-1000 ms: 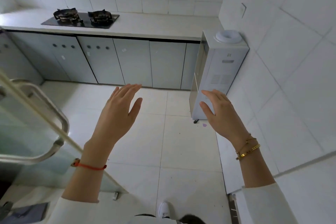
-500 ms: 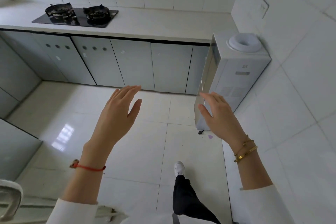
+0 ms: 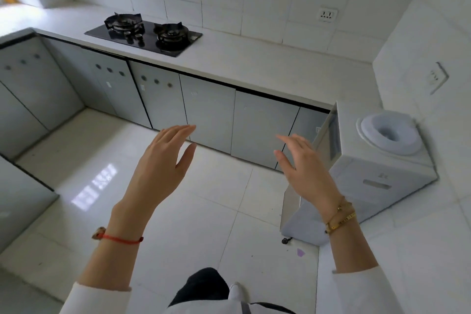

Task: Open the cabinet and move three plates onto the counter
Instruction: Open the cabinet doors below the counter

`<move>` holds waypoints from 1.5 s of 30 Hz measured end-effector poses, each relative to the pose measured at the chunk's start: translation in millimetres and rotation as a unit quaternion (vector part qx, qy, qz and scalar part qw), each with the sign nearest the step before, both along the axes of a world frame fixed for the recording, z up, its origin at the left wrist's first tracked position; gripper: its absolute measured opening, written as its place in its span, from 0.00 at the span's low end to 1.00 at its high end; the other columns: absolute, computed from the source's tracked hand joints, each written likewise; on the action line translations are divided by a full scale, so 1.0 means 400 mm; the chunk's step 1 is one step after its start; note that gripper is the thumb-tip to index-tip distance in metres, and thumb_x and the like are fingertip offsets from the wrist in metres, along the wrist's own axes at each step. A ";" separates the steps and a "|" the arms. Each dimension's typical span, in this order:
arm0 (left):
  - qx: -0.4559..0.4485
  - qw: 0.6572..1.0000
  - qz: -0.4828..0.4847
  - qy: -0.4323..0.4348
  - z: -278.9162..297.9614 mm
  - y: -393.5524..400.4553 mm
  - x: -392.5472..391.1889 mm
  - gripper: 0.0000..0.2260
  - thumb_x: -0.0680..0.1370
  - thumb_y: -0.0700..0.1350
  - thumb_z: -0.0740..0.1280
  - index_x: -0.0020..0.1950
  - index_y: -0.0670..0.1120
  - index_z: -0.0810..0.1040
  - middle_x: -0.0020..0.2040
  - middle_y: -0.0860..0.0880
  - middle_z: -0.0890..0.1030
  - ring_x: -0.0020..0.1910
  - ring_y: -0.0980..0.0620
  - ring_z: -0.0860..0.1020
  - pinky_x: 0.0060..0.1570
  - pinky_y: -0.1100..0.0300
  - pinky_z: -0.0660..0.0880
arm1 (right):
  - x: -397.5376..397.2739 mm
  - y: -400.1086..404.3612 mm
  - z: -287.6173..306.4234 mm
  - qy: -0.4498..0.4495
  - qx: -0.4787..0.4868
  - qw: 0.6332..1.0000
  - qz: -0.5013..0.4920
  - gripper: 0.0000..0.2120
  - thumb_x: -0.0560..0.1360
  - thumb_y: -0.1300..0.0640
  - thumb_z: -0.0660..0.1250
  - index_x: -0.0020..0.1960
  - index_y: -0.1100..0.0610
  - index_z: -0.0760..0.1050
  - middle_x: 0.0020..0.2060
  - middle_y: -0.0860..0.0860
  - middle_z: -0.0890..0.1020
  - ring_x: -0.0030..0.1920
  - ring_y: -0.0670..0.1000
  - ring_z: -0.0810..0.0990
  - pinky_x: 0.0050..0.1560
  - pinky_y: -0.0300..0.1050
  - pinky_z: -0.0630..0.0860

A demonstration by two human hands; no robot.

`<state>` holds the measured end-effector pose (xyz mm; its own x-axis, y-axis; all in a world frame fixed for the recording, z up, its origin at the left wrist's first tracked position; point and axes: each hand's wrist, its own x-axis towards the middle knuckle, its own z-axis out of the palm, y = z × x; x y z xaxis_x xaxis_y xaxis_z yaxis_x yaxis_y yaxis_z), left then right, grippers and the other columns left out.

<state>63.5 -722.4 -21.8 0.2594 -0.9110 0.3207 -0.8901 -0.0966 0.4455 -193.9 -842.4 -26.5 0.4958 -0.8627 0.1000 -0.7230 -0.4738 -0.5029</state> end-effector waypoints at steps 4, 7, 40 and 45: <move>0.011 1.000 0.027 0.001 -0.012 -0.086 0.038 0.18 0.81 0.47 0.61 0.71 0.46 0.71 0.68 0.48 0.76 0.69 0.48 0.73 0.67 0.51 0.71 | 0.049 -0.122 -0.014 0.016 0.002 1.000 0.020 0.23 0.81 0.46 0.54 0.74 0.54 0.63 0.72 0.52 0.69 0.75 0.51 0.60 0.76 0.49 0.59; 0.018 0.999 0.047 0.006 -0.028 -0.156 0.079 0.18 0.81 0.47 0.61 0.71 0.47 0.71 0.68 0.49 0.76 0.68 0.48 0.73 0.67 0.51 0.71 | 0.099 -0.210 -0.027 0.019 0.011 0.999 0.031 0.23 0.81 0.46 0.54 0.73 0.55 0.64 0.71 0.52 0.69 0.75 0.51 0.60 0.75 0.49 0.59; 0.082 0.996 0.030 0.020 -0.040 -1.038 0.669 0.19 0.82 0.48 0.60 0.72 0.46 0.70 0.68 0.48 0.76 0.67 0.48 0.74 0.66 0.54 0.70 | 0.714 -1.057 -0.066 0.001 0.032 0.999 0.033 0.20 0.82 0.50 0.56 0.71 0.55 0.67 0.69 0.50 0.72 0.74 0.49 0.63 0.75 0.44 0.58; 0.084 0.995 0.054 0.023 -0.045 -1.108 0.671 0.19 0.82 0.48 0.59 0.72 0.47 0.70 0.68 0.49 0.76 0.67 0.49 0.74 0.64 0.55 0.71 | 0.739 -1.141 -0.067 -0.003 0.043 0.998 0.048 0.20 0.82 0.50 0.55 0.72 0.54 0.67 0.69 0.49 0.72 0.74 0.48 0.62 0.75 0.45 0.59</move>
